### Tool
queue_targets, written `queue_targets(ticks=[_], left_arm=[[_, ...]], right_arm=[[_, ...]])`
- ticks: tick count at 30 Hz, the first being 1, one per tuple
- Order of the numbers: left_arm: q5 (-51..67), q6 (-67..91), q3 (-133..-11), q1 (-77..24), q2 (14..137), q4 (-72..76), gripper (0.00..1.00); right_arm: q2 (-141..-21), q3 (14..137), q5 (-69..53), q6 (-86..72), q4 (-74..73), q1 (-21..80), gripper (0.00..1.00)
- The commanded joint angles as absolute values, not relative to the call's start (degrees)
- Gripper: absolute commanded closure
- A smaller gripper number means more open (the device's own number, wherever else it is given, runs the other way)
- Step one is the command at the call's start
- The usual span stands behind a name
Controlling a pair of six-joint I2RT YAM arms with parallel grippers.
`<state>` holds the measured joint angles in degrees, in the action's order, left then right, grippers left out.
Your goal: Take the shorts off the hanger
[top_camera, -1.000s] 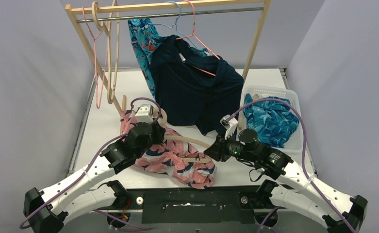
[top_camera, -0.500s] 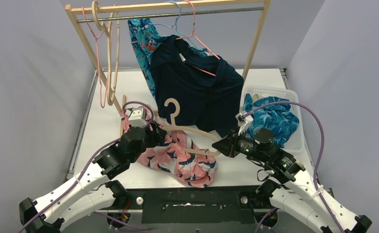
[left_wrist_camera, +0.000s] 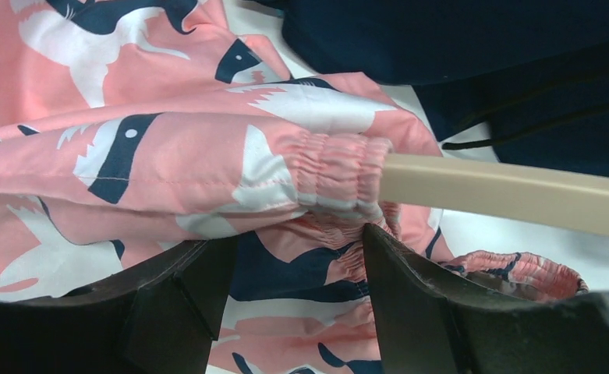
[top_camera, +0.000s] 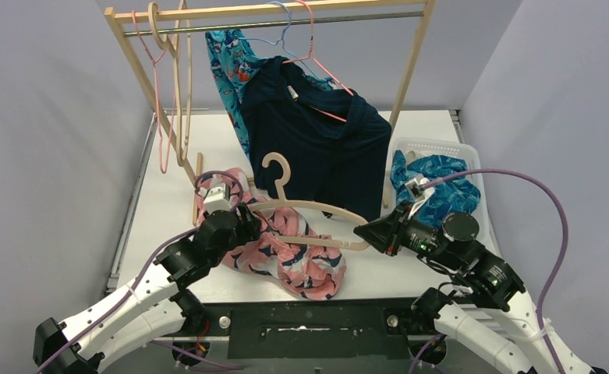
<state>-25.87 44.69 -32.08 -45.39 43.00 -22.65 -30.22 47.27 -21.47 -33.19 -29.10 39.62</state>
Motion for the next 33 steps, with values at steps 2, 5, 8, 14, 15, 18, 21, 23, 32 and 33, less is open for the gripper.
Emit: queue_targets(ticks=[2,5,8,14,15,18,21,23,32,33], left_arm=[[-26.33,47.25,-31.63,-43.10,44.37,-19.91,0.44],[-26.30,49.04,-31.93,-41.97,45.07,-22.55,0.55],[-26.22,50.91,-31.62,-41.34,43.99,-25.03,0.58],[-26.52,52.06,-31.27,-41.05,39.95,-30.88,0.58],[-26.97,52.32,-31.29,-40.99,39.35,-31.68,0.58],[-28.27,52.90,-31.16,-40.91,37.82,-32.43,0.58],[-29.09,52.94,-31.54,-40.87,37.88,-33.27,0.58],[-30.61,53.82,-32.24,-40.78,38.63,-35.11,0.62],[-31.70,53.89,-33.17,-40.26,38.03,-32.96,1.00],[-31.62,53.70,-33.33,-40.26,37.91,-32.62,1.00]], right_arm=[[-27.37,52.21,-22.82,-32.64,-28.34,39.39,1.00],[-25.60,54.48,-21.13,-31.91,-29.62,39.47,1.00],[-25.93,57.00,-18.73,-30.15,-31.59,39.42,1.00],[-25.00,57.36,-15.76,-26.95,-27.47,39.42,1.00],[-25.09,57.58,-15.74,-26.42,-26.64,39.46,1.00],[-27.00,59.95,-16.52,-24.12,-26.32,39.38,1.00],[-29.07,63.47,-15.69,-21.41,-27.31,39.37,1.00],[-29.72,65.71,-15.07,-19.95,-27.12,39.46,1.00],[-34.31,68.33,-12.34,-18.05,-34.46,39.46,1.00],[-34.36,67.47,-11.70,-18.22,-35.04,39.42,1.00]])
